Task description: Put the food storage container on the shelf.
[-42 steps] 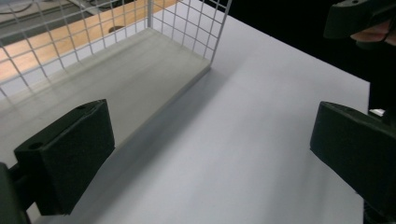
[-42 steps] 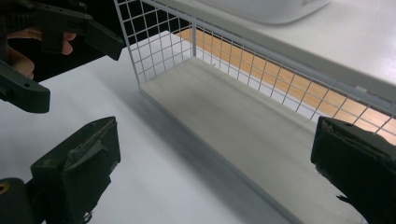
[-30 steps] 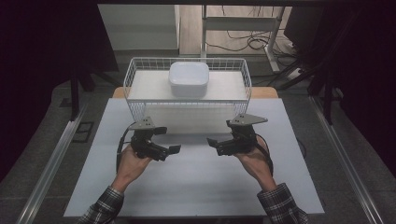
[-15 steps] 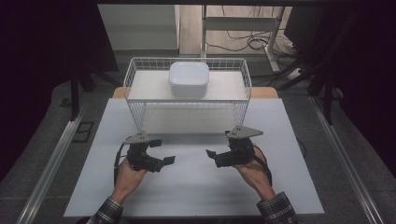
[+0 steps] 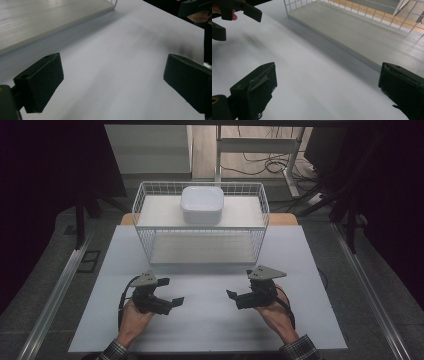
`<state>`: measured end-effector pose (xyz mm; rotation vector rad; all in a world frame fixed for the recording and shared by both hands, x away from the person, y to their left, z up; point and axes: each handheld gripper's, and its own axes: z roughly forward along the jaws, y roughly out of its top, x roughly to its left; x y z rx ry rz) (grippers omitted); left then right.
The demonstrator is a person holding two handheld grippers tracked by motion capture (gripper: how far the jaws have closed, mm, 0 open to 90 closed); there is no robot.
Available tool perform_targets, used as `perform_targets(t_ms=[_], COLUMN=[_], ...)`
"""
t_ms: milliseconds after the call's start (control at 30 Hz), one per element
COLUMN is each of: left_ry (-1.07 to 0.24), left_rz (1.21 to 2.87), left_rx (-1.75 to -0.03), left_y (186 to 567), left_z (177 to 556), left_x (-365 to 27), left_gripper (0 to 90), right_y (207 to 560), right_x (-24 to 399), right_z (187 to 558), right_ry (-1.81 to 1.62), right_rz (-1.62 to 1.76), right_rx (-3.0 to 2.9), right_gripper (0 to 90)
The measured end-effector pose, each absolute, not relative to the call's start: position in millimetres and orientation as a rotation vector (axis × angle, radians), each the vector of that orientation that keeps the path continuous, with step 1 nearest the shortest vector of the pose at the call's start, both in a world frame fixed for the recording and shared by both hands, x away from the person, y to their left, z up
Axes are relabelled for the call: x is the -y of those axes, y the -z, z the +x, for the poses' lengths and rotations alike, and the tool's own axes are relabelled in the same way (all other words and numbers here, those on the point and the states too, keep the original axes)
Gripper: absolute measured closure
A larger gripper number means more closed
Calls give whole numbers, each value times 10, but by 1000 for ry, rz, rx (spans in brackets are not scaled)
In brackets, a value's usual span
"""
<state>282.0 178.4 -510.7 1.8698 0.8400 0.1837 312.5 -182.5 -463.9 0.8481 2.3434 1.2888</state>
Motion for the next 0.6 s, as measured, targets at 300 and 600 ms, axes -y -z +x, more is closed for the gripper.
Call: perform_targets(t_ms=[300, 600], left_ry=[-236, -244], left_rz=[1899, 1949], left_rx=[-861, -897], left_y=[5128, 5195], left_z=[2616, 2464], left_x=[-1849, -1900], left_gripper=[38, 44], right_y=[4647, 4678], right_x=[1978, 2159], right_z=[2981, 2864], right_ry=[-1296, -1253], right_rz=[859, 881], right_rx=[-2323, -2301], right_gripper=[14, 14])
